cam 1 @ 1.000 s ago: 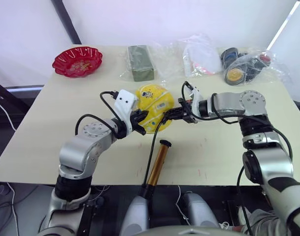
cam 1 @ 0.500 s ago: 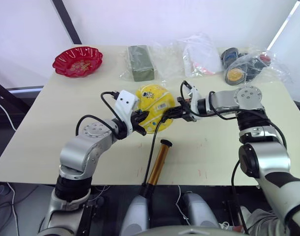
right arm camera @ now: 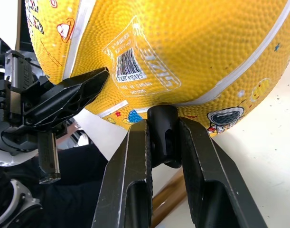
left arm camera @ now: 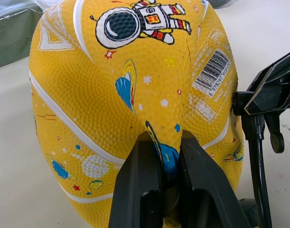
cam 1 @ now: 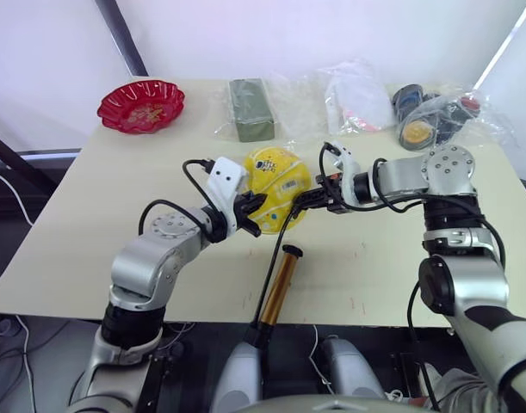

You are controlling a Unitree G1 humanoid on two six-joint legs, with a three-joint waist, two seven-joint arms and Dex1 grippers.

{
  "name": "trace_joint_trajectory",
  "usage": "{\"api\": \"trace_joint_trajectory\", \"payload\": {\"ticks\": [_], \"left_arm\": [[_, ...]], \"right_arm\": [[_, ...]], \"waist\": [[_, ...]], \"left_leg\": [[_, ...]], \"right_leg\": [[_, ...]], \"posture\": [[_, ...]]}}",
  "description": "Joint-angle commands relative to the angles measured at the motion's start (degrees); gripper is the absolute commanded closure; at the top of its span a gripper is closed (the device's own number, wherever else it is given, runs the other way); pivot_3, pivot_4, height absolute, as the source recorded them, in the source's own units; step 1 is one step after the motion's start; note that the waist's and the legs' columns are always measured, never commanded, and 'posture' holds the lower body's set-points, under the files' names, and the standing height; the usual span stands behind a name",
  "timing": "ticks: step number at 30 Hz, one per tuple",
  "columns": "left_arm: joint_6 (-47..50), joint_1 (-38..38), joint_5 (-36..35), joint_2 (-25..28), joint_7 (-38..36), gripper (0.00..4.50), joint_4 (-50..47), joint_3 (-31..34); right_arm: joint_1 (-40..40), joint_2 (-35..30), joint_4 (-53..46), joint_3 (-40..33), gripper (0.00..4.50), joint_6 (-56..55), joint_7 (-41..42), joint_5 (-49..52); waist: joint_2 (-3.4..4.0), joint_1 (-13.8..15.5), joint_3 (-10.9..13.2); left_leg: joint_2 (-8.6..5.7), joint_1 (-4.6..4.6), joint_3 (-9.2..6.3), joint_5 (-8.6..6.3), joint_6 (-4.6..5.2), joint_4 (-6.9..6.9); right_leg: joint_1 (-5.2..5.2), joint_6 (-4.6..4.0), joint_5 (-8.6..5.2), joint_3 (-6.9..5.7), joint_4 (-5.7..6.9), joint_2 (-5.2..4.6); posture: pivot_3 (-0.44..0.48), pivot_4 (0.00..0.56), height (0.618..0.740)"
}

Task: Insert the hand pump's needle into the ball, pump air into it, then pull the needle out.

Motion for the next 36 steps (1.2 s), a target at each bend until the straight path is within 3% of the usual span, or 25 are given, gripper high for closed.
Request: {"api": "trace_joint_trajectory", "payload": {"ticks": [1, 3, 6, 13, 18, 26, 36], "left_arm": [[0.5, 0.7, -1.3, -0.6, -3.0, 4.50, 0.9, -4.0], [0.3, 0.8, -1.1, -0.6, -3.0, 4.50, 1.2, -4.1], [-0.1, 0.8, -0.9, -0.4, -3.1, 4.50, 1.5, -4.1], [-0.3, 0.6, -0.7, -0.2, -3.5, 4.50, 1.6, -3.8], [-0.2, 0.3, -0.3, -0.6, -3.0, 4.50, 1.3, -3.9], [1.1, 1.1, 0.0, -4.1, 0.3, 4.50, -1.1, -2.8], [2.3, 1.0, 0.5, -6.6, 3.2, 4.50, -1.8, -1.9]], "right_arm": [[-1.1, -0.8, -5.1, -2.7, 3.20, -1.2, 2.9, -2.5], [-0.9, -1.6, -7.4, -1.6, 2.38, -0.6, 4.6, -4.4], [0.7, -6.1, -18.3, 3.6, 0.75, 1.0, 8.5, -5.4], [5.6, -16.3, -39.9, 13.7, 0.75, -0.2, 16.5, -8.6], [8.8, -10.3, -43.2, 9.0, 0.75, 0.4, 13.3, -11.5], [16.2, 4.7, -47.0, -2.9, 0.75, 1.3, -0.1, -11.7], [20.3, 11.1, -47.1, -6.9, 0.75, 1.3, -10.9, -3.2]], "waist": [[0.00, 0.3, 0.0], [0.00, 0.4, 0.0], [0.01, 0.7, 0.0], [0.02, 0.5, 0.0], [0.00, 0.6, 0.0], [-0.01, 1.0, -0.1], [0.01, 0.9, -0.1]], "left_leg": [[-0.02, 0.00, 0.00, 0.00, 0.00, 0.00], [-0.03, 0.01, 0.00, 0.00, 0.00, 0.00], [-0.04, -0.01, -0.02, 0.00, 0.00, 0.00], [-0.07, -0.01, -0.06, -0.01, 0.01, -0.02], [-0.07, -0.01, -0.08, 0.00, 0.01, 0.01], [-0.09, -0.06, -0.11, 0.00, 0.01, 0.02], [-0.13, -0.03, -0.11, 0.05, 0.08, 0.04]], "right_leg": [[0.00, 0.00, 0.00, 0.00, 0.00, 0.00], [0.00, 0.00, 0.00, -0.01, -0.01, 0.00], [0.00, 0.00, 0.00, -0.03, -0.01, -0.01], [0.01, 0.07, -0.05, -0.09, -0.06, -0.13], [0.01, 0.07, -0.04, -0.05, 0.00, -0.12], [0.01, 0.10, -0.05, -0.11, 0.01, -0.28], [0.02, 0.12, -0.03, -0.12, 0.04, -0.27]], "posture": [[0.000, 0.150, 0.740], [0.000, 0.150, 0.740], [0.000, 0.150, 0.740], [0.000, 0.150, 0.740], [0.000, 0.150, 0.740], [0.000, 0.150, 0.740], [0.000, 0.150, 0.740]]}}
